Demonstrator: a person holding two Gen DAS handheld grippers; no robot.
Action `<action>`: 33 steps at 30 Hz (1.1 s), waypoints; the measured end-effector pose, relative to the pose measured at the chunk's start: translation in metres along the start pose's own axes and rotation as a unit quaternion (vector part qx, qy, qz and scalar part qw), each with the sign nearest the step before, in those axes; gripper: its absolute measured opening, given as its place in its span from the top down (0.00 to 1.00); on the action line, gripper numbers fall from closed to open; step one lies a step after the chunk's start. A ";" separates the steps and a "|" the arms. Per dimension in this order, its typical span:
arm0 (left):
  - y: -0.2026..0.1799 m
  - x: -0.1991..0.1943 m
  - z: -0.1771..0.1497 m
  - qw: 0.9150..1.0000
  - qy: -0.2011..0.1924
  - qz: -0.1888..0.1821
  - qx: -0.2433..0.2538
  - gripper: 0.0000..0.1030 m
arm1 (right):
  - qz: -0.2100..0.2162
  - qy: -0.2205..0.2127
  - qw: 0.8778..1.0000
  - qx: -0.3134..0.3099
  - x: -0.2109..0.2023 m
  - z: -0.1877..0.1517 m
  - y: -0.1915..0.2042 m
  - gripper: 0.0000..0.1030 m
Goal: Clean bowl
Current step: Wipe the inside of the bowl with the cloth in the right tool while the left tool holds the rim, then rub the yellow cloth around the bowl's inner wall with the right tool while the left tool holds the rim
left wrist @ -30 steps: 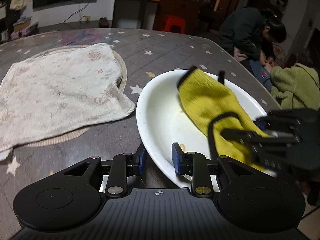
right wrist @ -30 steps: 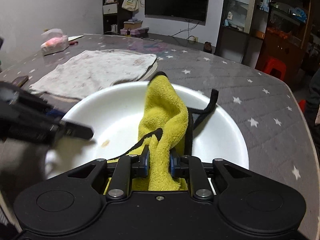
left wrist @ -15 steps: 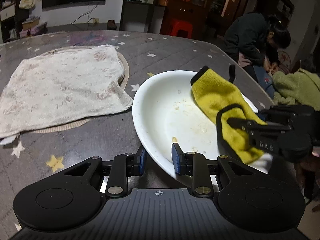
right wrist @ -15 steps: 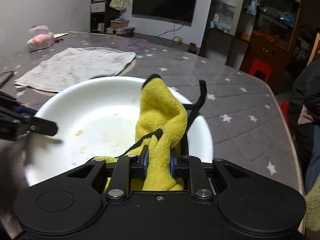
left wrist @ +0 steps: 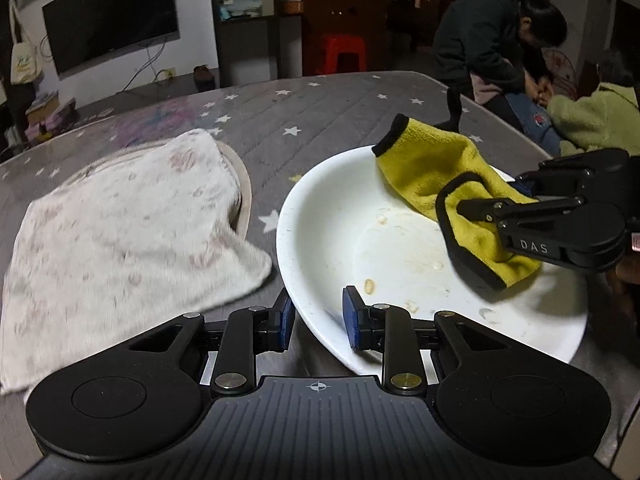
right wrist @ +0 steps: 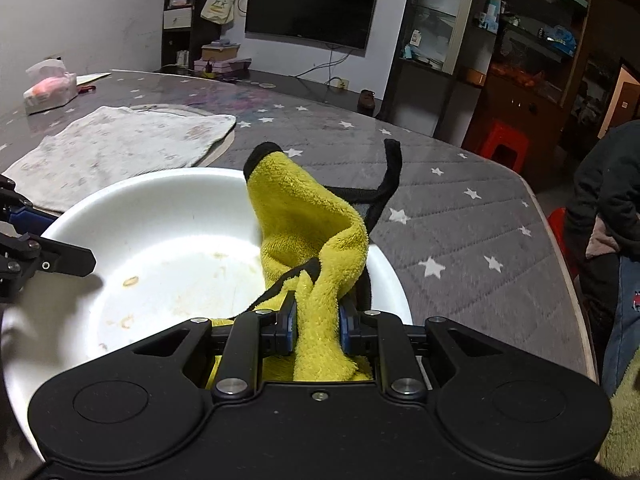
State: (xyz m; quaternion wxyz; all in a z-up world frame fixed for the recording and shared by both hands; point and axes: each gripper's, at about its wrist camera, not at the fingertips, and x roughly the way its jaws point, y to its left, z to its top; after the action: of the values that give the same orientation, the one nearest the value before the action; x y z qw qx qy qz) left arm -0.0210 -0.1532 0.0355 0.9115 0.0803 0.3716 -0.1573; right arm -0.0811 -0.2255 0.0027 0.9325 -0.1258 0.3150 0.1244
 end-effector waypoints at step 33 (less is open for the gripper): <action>-0.019 -0.048 -0.028 0.994 -0.011 -0.014 -0.105 0.50 | 0.051 0.009 0.998 0.041 -0.018 -0.006 0.021 0.80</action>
State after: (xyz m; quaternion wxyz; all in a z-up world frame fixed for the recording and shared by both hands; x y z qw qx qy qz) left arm -0.0779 -0.1524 0.0488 0.9166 -0.0225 0.3771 -0.1313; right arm -0.1050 -0.2106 0.0065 0.9264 -0.0723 0.3343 0.1575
